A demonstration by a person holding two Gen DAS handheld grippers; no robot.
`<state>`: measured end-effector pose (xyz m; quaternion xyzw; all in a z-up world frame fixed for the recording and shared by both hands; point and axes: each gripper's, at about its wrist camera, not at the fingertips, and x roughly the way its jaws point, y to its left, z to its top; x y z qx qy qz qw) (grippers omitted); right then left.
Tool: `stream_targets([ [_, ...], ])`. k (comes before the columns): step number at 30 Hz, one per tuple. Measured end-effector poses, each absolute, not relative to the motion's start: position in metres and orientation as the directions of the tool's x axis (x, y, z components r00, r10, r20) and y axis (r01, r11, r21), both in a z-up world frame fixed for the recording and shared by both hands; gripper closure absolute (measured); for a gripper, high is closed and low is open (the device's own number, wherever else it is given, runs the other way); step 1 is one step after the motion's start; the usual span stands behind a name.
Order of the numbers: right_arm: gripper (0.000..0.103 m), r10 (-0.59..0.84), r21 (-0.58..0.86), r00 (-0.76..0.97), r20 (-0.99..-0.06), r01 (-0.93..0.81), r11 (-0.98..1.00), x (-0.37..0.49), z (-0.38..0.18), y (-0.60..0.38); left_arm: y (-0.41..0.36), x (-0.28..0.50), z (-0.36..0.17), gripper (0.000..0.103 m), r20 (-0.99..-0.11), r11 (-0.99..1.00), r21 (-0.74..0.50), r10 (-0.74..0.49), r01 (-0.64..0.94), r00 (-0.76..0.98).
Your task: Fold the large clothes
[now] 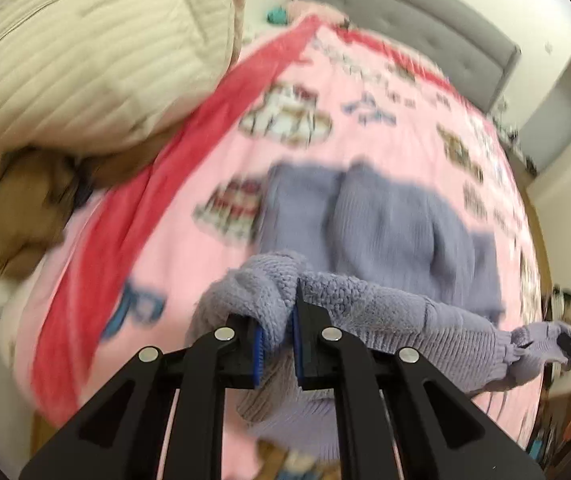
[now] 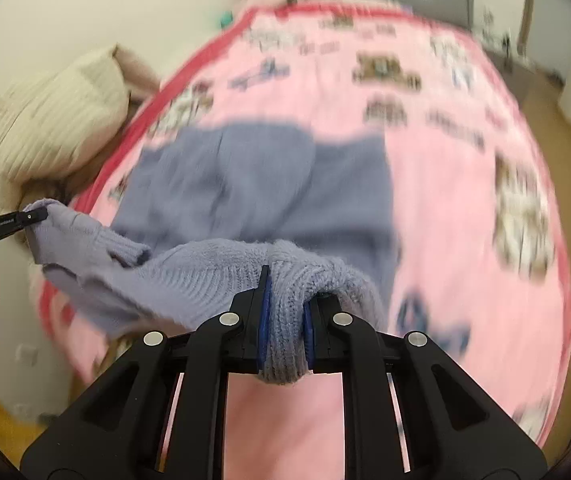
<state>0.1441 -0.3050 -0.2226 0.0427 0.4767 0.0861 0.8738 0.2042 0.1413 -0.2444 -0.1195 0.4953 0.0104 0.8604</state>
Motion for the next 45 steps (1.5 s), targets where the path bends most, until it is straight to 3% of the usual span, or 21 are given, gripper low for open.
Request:
stream_targets([
  [4,0.09,0.227,0.189,0.589,-0.776,-0.127,0.974,0.229,-0.237,-0.316,0.133,0.276,-0.257,0.092,-0.825,0.95,-0.246,-0.102,-0.192,0.555],
  [12,0.09,0.233,0.239,0.579,-0.782,-0.066,0.969,0.355,-0.289,-0.321,0.103,0.392,-0.298,0.092,-0.853,0.962,-0.196,-0.071,-0.191,0.516],
  [18,0.09,0.171,0.222,0.54,-0.824,0.031,0.975,0.391,-0.32,-0.343,0.107,0.441,-0.317,0.092,-0.878,0.957,-0.184,-0.058,-0.223,0.475],
  [25,0.09,0.155,0.211,0.392,-0.907,0.104,0.972,0.425,-0.385,-0.356,0.099,0.485,-0.374,0.092,-0.933,0.969,-0.092,-0.003,-0.229,0.36],
  [29,0.088,0.151,0.203,0.363,-0.92,0.11,0.973,0.429,-0.4,-0.353,0.087,0.487,-0.395,0.086,-0.943,0.985,-0.032,0.027,-0.171,0.331],
  [32,0.076,0.233,0.289,0.373,-0.898,0.1,0.952,0.427,-0.393,-0.356,0.083,0.484,-0.393,0.077,-0.936,0.996,-0.048,-0.017,-0.08,0.352],
  [34,0.059,0.298,0.356,0.393,-0.87,0.083,0.931,0.423,-0.38,-0.361,0.087,0.482,-0.384,0.069,-0.928,0.995,-0.091,-0.073,-0.032,0.366],
  [35,0.054,0.335,0.391,0.404,-0.851,0.06,0.919,0.42,-0.371,-0.362,0.089,0.481,-0.378,0.062,-0.921,0.994,-0.113,-0.102,-0.008,0.377],
  [37,0.029,0.373,0.421,0.427,-0.824,0.022,0.907,0.414,-0.357,-0.363,0.096,0.476,-0.363,0.042,-0.892,0.982,-0.181,-0.186,0.051,0.412],
  [38,0.022,0.358,0.406,0.453,-0.817,0.011,0.914,0.41,-0.346,-0.364,0.099,0.473,-0.357,0.026,-0.876,0.975,-0.209,-0.22,0.072,0.429],
  [39,0.012,0.362,0.41,0.471,-0.804,-0.002,0.912,0.407,-0.338,-0.367,0.102,0.472,-0.351,0.018,-0.861,0.969,-0.23,-0.246,0.092,0.445],
  [42,0.011,0.452,0.514,0.487,-0.748,-0.006,0.858,0.403,-0.324,-0.382,0.108,0.467,-0.329,0.013,-0.811,0.949,-0.273,-0.314,0.156,0.493],
  [45,0.011,0.448,0.499,0.463,-0.765,-0.015,0.867,0.401,-0.318,-0.388,0.111,0.46,-0.308,0.009,-0.777,0.951,-0.222,-0.306,0.215,0.55],
])
